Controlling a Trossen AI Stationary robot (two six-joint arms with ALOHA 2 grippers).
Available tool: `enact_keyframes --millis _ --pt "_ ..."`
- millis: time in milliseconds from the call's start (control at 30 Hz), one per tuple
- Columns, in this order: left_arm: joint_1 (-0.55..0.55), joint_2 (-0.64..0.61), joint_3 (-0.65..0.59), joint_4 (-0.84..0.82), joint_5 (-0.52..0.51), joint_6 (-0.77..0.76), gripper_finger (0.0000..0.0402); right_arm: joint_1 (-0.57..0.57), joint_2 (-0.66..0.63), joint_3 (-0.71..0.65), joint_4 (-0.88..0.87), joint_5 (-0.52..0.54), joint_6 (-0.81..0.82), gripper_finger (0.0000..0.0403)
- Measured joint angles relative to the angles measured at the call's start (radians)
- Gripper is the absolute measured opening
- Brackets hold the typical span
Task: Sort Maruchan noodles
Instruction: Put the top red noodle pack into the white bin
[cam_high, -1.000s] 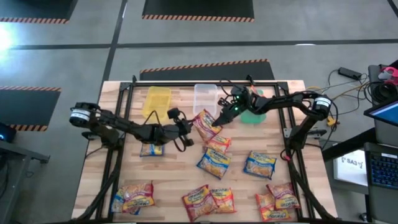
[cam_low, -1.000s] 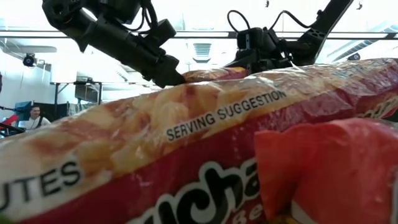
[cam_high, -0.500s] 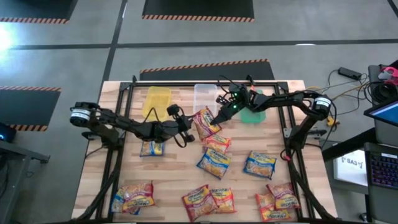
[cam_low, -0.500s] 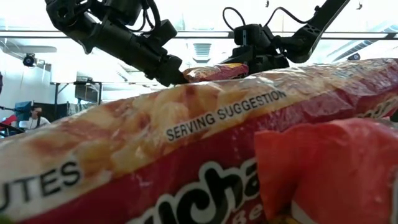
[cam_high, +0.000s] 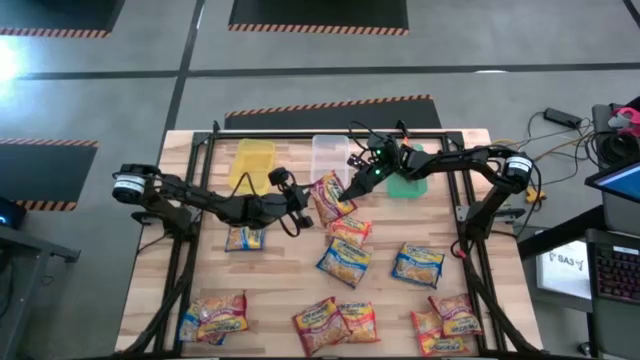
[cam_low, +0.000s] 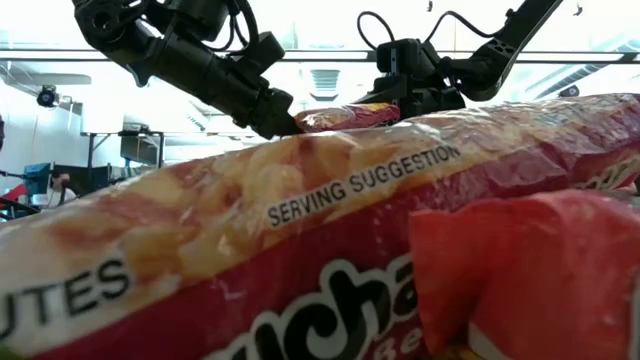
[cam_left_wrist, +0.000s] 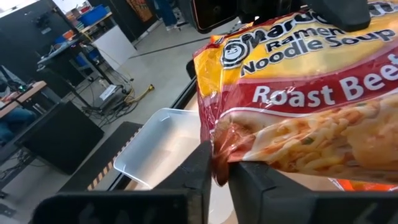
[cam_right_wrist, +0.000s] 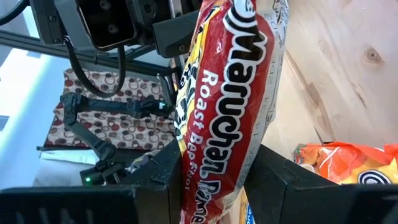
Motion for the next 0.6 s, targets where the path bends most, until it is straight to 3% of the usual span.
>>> enact_keyframes --millis 300,600 --pt "0.0 0.0 0.0 -0.003 -0.009 0.0 0.0097 0.0 0.0 0.0 -0.003 0.0 0.002 0.0121" --pt "0.0 0.001 0.0 -0.003 0.009 0.0 0.0107 0.0 0.0 0.002 -0.046 -0.014 -0.008 0.0121"
